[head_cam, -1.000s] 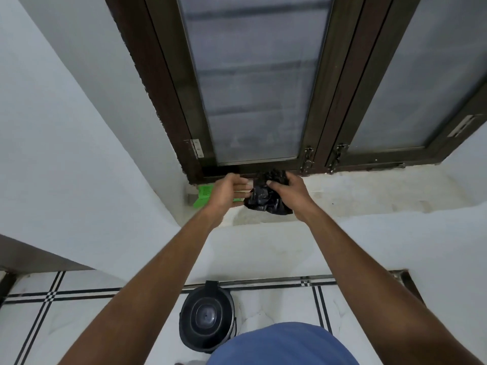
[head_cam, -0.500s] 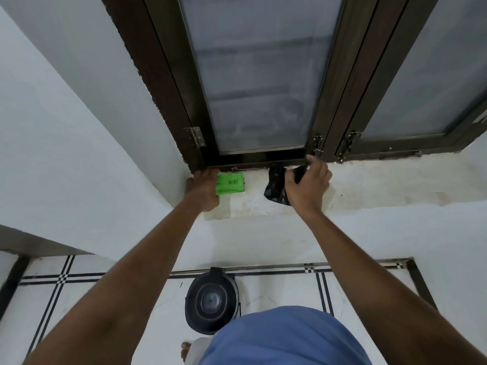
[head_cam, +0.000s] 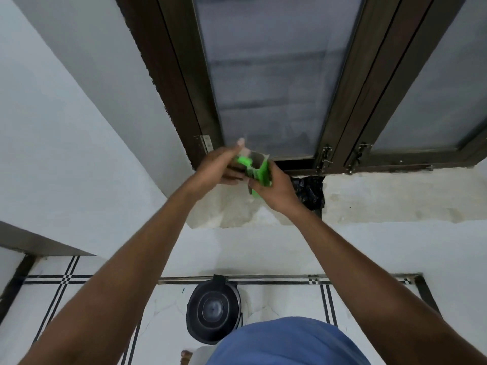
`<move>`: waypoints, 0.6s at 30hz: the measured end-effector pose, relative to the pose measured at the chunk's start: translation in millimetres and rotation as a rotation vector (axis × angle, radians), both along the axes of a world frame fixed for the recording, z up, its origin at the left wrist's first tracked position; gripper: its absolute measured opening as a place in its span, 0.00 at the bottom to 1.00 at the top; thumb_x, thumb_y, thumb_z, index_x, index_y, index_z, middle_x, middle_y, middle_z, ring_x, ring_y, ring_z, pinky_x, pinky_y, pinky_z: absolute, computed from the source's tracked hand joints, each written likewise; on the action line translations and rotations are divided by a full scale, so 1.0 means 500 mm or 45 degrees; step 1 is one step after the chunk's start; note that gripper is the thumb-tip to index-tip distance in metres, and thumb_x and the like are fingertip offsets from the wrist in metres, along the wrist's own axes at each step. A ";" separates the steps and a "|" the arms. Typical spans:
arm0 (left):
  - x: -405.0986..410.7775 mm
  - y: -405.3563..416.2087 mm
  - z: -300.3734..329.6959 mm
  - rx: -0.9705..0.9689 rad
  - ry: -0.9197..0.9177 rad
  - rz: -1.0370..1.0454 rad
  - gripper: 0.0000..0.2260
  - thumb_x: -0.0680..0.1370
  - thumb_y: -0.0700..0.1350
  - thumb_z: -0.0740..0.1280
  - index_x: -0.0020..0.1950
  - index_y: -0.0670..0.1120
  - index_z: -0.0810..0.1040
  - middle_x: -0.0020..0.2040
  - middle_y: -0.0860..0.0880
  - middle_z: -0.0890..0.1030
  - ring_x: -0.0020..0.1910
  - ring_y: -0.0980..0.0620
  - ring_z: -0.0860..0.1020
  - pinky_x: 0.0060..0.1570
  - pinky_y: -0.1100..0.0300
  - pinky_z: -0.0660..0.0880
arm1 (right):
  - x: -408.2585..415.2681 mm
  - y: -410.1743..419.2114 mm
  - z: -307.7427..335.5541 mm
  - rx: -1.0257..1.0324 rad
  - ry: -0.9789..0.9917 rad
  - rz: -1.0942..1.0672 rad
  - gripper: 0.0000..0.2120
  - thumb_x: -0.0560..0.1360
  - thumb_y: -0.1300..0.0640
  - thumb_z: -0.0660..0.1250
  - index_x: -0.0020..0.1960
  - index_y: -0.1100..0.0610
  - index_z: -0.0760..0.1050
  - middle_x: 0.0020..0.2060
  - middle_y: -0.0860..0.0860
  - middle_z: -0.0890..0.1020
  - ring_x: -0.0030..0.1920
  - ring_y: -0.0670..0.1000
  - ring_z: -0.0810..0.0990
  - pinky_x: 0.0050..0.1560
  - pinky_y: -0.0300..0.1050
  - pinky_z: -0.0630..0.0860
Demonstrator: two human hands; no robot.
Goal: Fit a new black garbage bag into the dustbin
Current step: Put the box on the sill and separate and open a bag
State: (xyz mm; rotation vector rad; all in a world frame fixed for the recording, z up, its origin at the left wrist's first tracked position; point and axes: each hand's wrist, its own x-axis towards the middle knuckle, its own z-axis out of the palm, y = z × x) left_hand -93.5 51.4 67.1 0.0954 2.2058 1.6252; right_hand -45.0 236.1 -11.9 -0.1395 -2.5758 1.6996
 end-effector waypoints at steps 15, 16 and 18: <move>0.047 0.000 -0.041 -0.143 0.430 0.137 0.18 0.75 0.60 0.80 0.62 0.57 0.83 0.58 0.59 0.86 0.58 0.60 0.84 0.54 0.61 0.83 | 0.006 -0.037 0.010 0.152 0.123 0.079 0.32 0.73 0.36 0.76 0.73 0.43 0.72 0.65 0.46 0.83 0.63 0.51 0.84 0.58 0.57 0.84; 0.042 -0.002 -0.043 -0.139 0.438 0.150 0.16 0.76 0.57 0.80 0.62 0.56 0.83 0.58 0.58 0.86 0.59 0.59 0.84 0.56 0.57 0.85 | 0.007 -0.038 0.011 0.114 0.104 0.114 0.33 0.74 0.36 0.76 0.75 0.42 0.72 0.66 0.46 0.83 0.65 0.50 0.83 0.59 0.56 0.84; 0.033 -0.008 -0.040 -0.086 0.375 0.146 0.14 0.77 0.53 0.80 0.61 0.55 0.85 0.59 0.56 0.87 0.59 0.54 0.86 0.56 0.50 0.87 | 0.008 -0.033 0.016 0.013 0.034 0.162 0.31 0.76 0.36 0.75 0.77 0.37 0.71 0.68 0.44 0.82 0.67 0.48 0.83 0.64 0.57 0.84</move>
